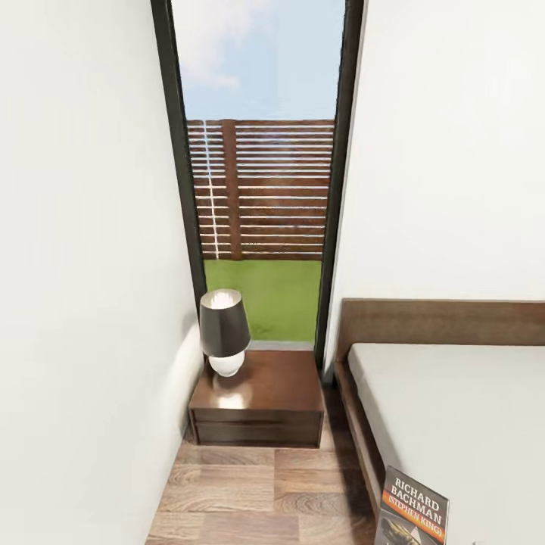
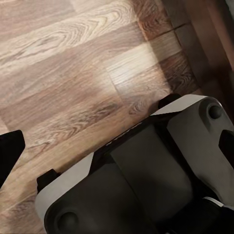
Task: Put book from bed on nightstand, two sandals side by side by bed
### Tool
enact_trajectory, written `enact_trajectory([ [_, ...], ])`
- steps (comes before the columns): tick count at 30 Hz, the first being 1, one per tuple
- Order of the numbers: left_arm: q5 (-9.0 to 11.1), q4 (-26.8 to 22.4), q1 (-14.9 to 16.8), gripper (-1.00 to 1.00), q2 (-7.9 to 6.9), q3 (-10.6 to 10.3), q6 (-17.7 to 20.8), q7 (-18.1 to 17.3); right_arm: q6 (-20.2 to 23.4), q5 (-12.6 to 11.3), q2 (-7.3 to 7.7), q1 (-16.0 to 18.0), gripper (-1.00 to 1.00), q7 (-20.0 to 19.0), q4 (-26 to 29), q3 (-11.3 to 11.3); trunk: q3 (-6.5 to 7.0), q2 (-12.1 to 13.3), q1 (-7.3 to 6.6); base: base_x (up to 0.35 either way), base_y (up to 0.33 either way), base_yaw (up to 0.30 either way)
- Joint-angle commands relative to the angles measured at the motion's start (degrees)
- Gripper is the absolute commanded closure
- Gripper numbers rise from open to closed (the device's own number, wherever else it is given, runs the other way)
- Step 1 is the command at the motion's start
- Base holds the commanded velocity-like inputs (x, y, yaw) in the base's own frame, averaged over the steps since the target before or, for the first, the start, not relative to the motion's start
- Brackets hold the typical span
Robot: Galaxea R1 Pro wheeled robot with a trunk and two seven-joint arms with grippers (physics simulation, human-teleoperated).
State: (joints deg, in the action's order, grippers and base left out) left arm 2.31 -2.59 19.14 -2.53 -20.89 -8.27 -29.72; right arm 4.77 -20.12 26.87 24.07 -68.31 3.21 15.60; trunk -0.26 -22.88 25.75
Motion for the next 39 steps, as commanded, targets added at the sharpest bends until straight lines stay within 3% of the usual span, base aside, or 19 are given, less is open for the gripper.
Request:
enact_trajectory([
  [1, 0.24, 0.04, 0.02, -1.0, -0.01, -0.47, -0.33, -0.07, 0.5, -0.63, 0.03, 0.01, 1.0, -0.15, 0.04, 0.3, -0.03, -0.04, 0.04, 0.073, 0.0, 0.056],
  [10, 0.24, 0.04, 0.02, -1.0, -0.01, -0.47, -0.32, -0.05, 0.5, -0.63, 0.03, 0.01, 1.0, -0.15, 0.04, 0.3, -0.03, -0.04, 0.04, 0.075, 0.0, 0.012],
  [39, 0.24, 0.04, 0.02, -1.0, -0.01, -0.47, -0.32, -0.06, 0.5, -0.63, 0.03, 0.01, 1.0, -0.15, 0.04, 0.3, -0.03, -0.04, 0.04, 0.3, 0.0, 0.0],
])
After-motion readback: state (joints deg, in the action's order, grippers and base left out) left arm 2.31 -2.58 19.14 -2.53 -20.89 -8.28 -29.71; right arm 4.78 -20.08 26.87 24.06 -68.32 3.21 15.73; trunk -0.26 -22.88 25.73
